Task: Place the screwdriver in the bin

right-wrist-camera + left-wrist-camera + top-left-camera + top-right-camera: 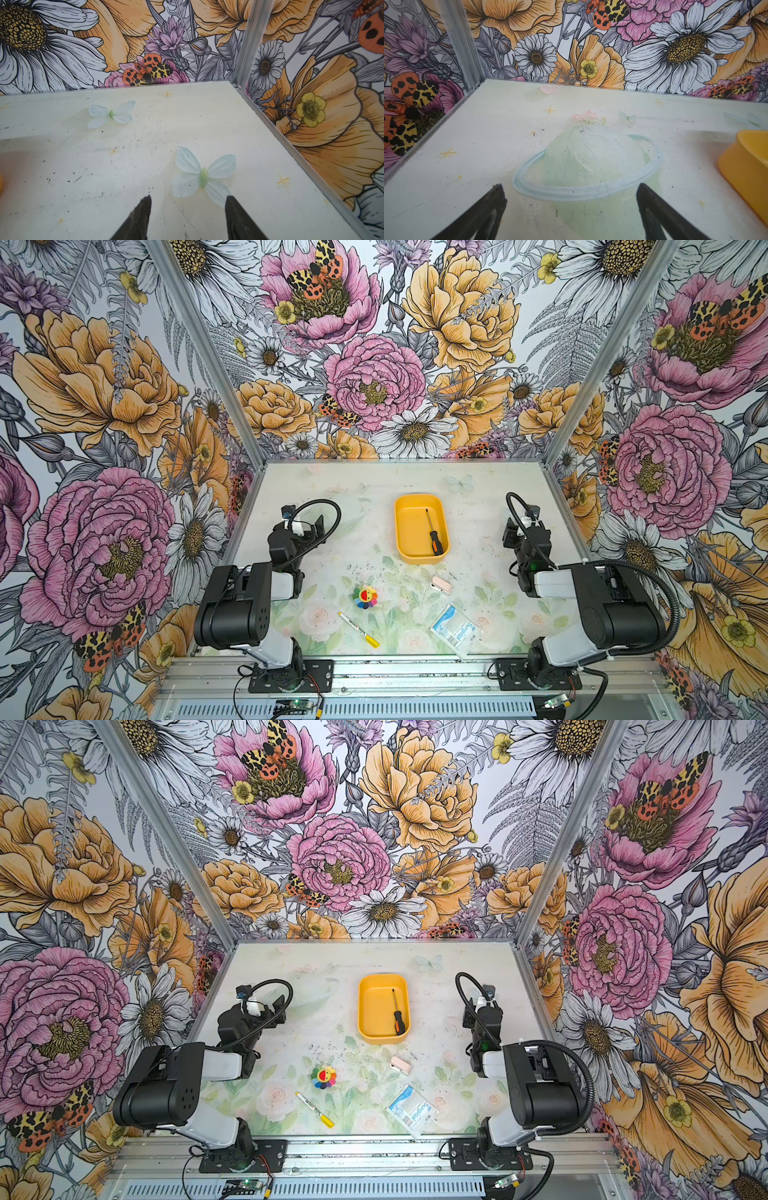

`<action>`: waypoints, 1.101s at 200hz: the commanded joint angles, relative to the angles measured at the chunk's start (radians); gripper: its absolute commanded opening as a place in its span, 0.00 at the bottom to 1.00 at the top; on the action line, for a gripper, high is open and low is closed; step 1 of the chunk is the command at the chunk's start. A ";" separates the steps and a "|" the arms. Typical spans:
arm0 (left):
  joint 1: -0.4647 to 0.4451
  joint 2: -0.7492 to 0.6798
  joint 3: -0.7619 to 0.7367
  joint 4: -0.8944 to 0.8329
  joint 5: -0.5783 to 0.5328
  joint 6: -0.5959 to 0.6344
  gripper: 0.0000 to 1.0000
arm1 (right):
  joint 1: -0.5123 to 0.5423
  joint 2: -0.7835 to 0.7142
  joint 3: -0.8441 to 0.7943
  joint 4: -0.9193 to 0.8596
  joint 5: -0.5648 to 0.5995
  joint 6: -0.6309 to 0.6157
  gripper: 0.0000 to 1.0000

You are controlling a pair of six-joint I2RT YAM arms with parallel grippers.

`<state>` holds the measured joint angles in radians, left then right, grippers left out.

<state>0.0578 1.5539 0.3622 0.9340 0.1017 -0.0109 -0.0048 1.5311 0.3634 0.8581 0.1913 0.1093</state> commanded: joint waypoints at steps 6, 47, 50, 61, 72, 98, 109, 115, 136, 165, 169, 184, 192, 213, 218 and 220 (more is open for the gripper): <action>-0.010 -0.004 0.020 -0.003 -0.036 0.023 0.99 | 0.002 0.001 0.011 0.036 0.018 -0.006 0.66; -0.010 0.000 0.019 0.003 -0.034 0.023 0.99 | 0.000 0.002 0.013 0.031 0.016 -0.006 0.82; -0.009 0.000 0.018 0.006 -0.034 0.022 0.99 | 0.000 0.002 0.014 0.031 0.016 -0.006 0.83; -0.010 0.000 0.018 0.003 -0.034 0.021 0.99 | 0.001 0.002 0.014 0.030 0.013 -0.006 0.86; -0.009 0.000 0.018 0.003 -0.033 0.022 0.99 | 0.001 0.002 0.015 0.029 0.013 -0.006 0.89; -0.009 0.000 0.018 0.004 -0.030 0.021 0.99 | 0.000 0.001 0.014 0.030 0.013 -0.006 0.98; -0.009 0.000 0.018 0.003 -0.033 0.021 0.99 | 0.000 0.001 0.014 0.029 0.014 -0.006 0.99; -0.009 0.000 0.018 0.003 -0.032 0.021 0.99 | 0.001 0.001 0.014 0.030 0.013 -0.006 0.99; -0.009 -0.001 0.019 0.004 -0.031 0.021 0.99 | 0.000 0.001 0.017 0.027 0.011 -0.008 0.99; -0.009 0.000 0.018 0.003 -0.031 0.022 0.99 | 0.002 0.001 0.017 0.024 0.013 -0.008 0.99; -0.009 0.000 0.018 0.004 -0.032 0.020 0.99 | 0.002 0.001 0.017 0.025 0.013 -0.010 1.00; -0.009 0.000 0.018 0.003 -0.031 0.022 0.99 | 0.005 0.001 0.018 0.026 0.021 -0.012 1.00; -0.009 0.000 0.019 0.004 -0.031 0.021 0.99 | 0.006 0.001 0.017 0.025 0.021 -0.012 0.99; -0.009 0.000 0.018 0.003 -0.031 0.021 0.99 | 0.005 0.002 0.017 0.025 0.022 -0.012 0.99; -0.009 0.000 0.018 0.004 -0.031 0.021 0.99 | 0.006 0.002 0.018 0.025 0.023 -0.012 0.99; -0.009 0.000 0.019 0.005 -0.031 0.021 0.99 | 0.005 0.002 0.017 0.024 0.023 -0.012 0.99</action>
<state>0.0498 1.5539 0.3668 0.9314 0.0822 0.0002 -0.0048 1.5311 0.3634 0.8577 0.1986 0.1032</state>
